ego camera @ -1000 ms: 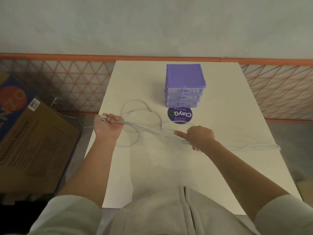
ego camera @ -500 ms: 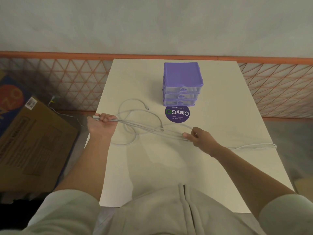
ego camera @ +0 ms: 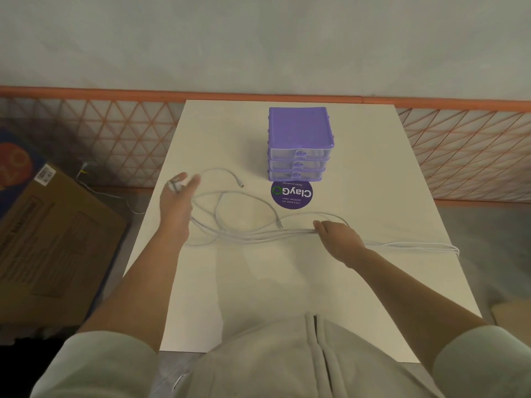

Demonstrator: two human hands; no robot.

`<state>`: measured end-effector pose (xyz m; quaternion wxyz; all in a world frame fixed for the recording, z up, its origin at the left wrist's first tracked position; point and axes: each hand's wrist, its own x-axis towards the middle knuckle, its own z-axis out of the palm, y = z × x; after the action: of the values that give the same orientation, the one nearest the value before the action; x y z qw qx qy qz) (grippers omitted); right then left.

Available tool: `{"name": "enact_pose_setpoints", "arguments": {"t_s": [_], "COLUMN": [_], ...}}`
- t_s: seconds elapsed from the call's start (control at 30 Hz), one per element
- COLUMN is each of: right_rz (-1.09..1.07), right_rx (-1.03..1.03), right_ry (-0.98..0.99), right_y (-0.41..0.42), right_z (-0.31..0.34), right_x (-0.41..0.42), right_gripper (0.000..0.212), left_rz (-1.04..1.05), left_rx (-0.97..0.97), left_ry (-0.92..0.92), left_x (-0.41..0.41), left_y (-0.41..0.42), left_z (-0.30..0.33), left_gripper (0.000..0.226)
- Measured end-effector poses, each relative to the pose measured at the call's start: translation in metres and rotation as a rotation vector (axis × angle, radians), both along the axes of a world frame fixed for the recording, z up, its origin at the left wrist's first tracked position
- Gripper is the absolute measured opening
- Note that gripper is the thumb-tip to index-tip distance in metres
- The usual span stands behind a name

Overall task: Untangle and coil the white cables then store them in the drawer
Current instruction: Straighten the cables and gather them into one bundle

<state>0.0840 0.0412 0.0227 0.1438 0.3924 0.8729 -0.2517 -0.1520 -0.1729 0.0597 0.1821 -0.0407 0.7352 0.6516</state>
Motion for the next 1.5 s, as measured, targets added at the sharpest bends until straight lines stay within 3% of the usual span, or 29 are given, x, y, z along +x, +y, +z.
{"name": "enact_pose_setpoints", "arguments": {"t_s": [0.17,0.3,0.43,0.6,0.83,1.03,1.23,1.33,1.4,1.43,1.5], "right_rz": [-0.049,-0.011,0.014,0.005,0.106,0.437,0.561,0.497,0.345,0.235,-0.013], "right_rx": [-0.178,-0.217,-0.27,-0.364,-0.38,0.056,0.386,0.509,0.563,0.525,0.28], "right_ry": [0.132,0.169,0.238,0.327,0.345,0.163,0.133,0.082,0.147,0.22,0.337], "right_y": [-0.002,0.0,0.005,0.009,0.019,0.043,0.072,0.088,0.097,0.1,0.103], "right_z": [0.006,0.011,0.012,0.01,0.012,0.014,0.019,0.023,0.024,0.027,0.041], "right_x": [-0.002,-0.001,0.001,0.004,0.01,0.02,0.024,0.033,0.036,0.037,0.037], "right_gripper": [0.031,0.029,0.027,0.033,0.031,0.033,0.034,0.04,0.03,0.027,0.046], "left_rz": [-0.518,-0.87,-1.067,-0.982,-1.003,-0.907,-0.767,-0.705,-0.682,-0.671,-0.656], "left_rx": [-0.26,-0.506,-0.608,-0.673,-0.68,-0.625,-0.698,-0.721,-0.717,-0.708,-0.683], "left_ry": [0.294,0.356,0.398,0.473,0.275,0.201,0.221,0.206,0.188,0.18,0.172], "left_x": [0.046,0.089,0.12,0.132,0.136,0.145,0.148,0.146,0.144,0.143,0.143], "left_y": [0.045,0.07,0.084,0.097,0.104,0.098,0.101,0.098,0.096,0.096,0.098], "left_z": [0.001,-0.013,-0.023,-0.027,-0.03,-0.037,-0.035,-0.037,-0.038,-0.039,-0.039], "left_gripper": [0.014,0.033,0.041,0.034,0.028,0.034,0.028,0.028,0.029,0.03,0.031]}}
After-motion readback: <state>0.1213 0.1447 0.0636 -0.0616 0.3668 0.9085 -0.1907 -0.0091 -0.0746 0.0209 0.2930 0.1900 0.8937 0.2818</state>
